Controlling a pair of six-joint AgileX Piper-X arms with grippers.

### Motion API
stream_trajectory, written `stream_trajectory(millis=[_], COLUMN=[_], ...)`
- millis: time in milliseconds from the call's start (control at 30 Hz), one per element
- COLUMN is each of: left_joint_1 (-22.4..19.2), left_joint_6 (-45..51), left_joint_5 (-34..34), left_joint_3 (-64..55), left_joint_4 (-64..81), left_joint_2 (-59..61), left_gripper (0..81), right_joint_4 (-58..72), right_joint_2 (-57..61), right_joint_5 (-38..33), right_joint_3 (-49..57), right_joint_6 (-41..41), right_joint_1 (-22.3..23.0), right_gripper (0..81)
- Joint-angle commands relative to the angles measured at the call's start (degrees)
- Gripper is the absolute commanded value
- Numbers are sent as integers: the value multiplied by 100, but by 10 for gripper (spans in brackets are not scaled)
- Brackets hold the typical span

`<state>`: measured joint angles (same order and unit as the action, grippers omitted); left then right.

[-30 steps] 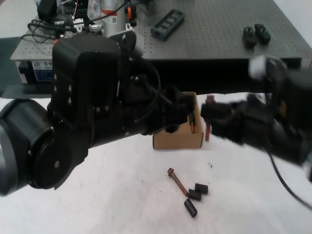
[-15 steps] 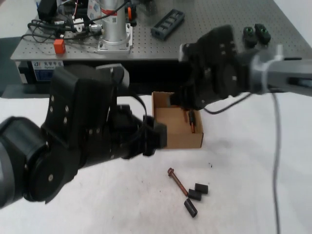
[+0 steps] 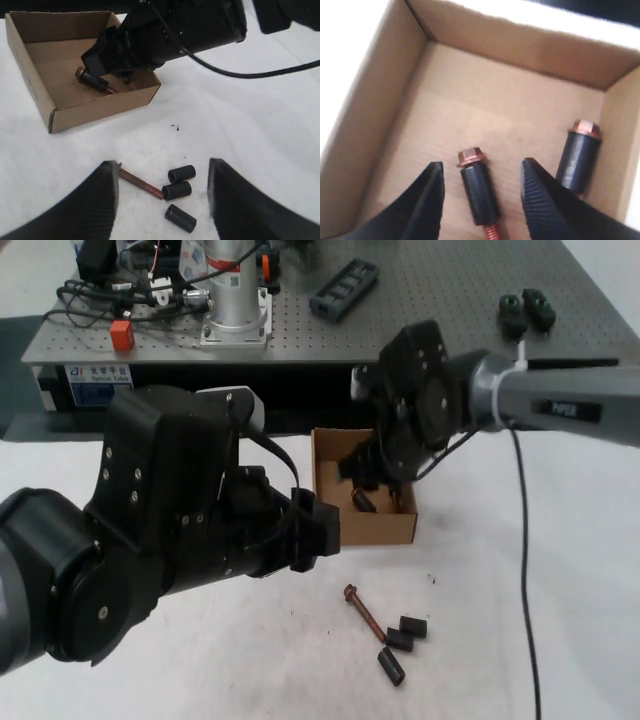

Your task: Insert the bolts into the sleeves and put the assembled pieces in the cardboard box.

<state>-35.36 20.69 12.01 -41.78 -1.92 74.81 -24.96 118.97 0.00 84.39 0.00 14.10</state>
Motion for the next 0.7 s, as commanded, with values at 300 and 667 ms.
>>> stream_trajectory(millis=[300, 667], left_joint_1=[4, 4], left_joint_6=[-18, -42], left_joint_5=[-255, -293], left_joint_3=[-16, -8], left_joint_4=[26, -14], left_joint_2=[-63, -63], left_gripper=[393, 393], right_joint_4=[-2287, -1914], right_joint_2=[-2204, -980], right_joint_5=[-353, -283], right_joint_3=[-1064, -1133], right_joint_6=[-1034, -1074], right_joint_1=[347, 943], right_gripper=[302, 302])
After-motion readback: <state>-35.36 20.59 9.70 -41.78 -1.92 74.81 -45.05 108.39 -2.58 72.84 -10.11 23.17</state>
